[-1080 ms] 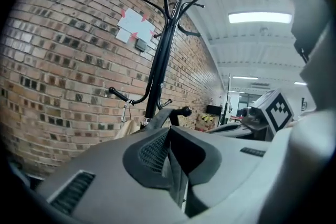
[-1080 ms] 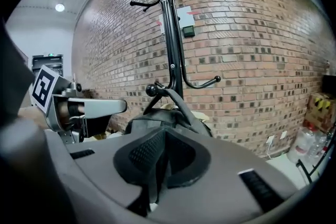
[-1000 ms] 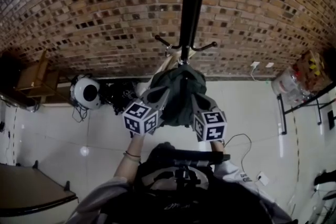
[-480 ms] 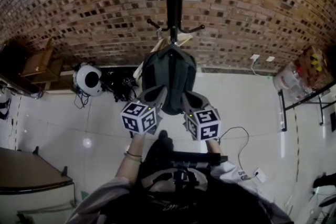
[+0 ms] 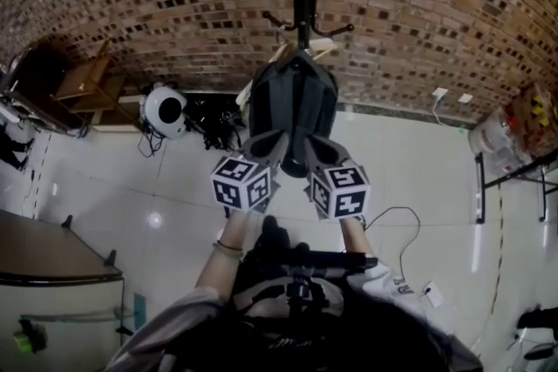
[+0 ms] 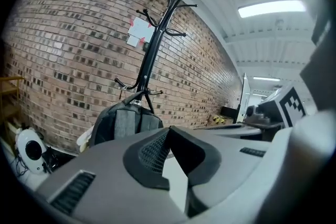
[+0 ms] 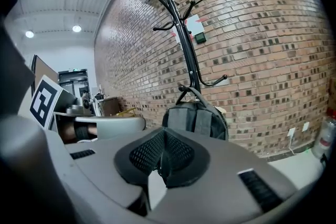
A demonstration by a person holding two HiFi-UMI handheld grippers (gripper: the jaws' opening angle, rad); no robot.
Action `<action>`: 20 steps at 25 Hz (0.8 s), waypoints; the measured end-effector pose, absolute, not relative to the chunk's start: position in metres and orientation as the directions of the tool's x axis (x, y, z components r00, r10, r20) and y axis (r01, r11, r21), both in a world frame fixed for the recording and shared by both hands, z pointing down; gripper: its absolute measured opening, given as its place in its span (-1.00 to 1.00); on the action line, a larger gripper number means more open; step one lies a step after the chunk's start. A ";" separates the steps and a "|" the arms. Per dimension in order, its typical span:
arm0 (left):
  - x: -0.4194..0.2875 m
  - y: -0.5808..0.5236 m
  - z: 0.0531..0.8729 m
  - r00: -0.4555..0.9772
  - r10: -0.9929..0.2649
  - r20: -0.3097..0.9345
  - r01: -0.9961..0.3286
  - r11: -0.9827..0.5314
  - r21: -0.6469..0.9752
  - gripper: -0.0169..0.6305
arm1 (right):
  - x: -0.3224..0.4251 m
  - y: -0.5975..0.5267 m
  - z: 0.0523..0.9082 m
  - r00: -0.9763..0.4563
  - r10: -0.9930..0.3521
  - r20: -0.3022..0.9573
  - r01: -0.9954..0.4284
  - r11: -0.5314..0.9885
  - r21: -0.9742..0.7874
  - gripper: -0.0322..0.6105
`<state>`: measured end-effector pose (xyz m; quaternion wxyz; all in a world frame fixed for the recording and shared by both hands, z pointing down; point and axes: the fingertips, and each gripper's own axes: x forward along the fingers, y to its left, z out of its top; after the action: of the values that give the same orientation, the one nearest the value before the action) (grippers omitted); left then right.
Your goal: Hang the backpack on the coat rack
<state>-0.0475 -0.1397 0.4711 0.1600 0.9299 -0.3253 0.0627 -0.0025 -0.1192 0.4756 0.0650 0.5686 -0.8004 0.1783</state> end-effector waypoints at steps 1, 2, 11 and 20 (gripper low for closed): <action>-0.049 -0.139 0.471 0.779 -0.588 0.219 -0.628 -0.734 0.260 -0.94 | -0.003 -0.118 0.474 -0.345 -0.889 0.302 -0.933 0.289 -0.216 -0.87; -0.049 -0.138 0.471 0.778 -0.589 0.218 -0.628 -0.733 0.262 -0.94 | -0.003 -0.117 0.473 -0.342 -0.891 0.298 -0.933 0.285 -0.220 -0.87; -0.061 -0.137 0.478 0.788 -0.561 0.255 -0.614 -0.748 0.252 -0.94 | -0.008 -0.118 0.474 -0.309 -0.904 0.296 -0.935 0.231 -0.269 -0.87; -0.087 -0.149 0.478 0.800 -0.544 0.253 -0.599 -0.753 0.272 -0.94 | -0.044 -0.121 0.478 -0.307 -0.898 0.316 -0.939 0.231 -0.255 -0.87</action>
<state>-0.0874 -0.1485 0.4782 0.1718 0.9330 -0.3062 0.0790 -0.0444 -0.1205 0.4781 0.0512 0.5866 -0.7829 0.2010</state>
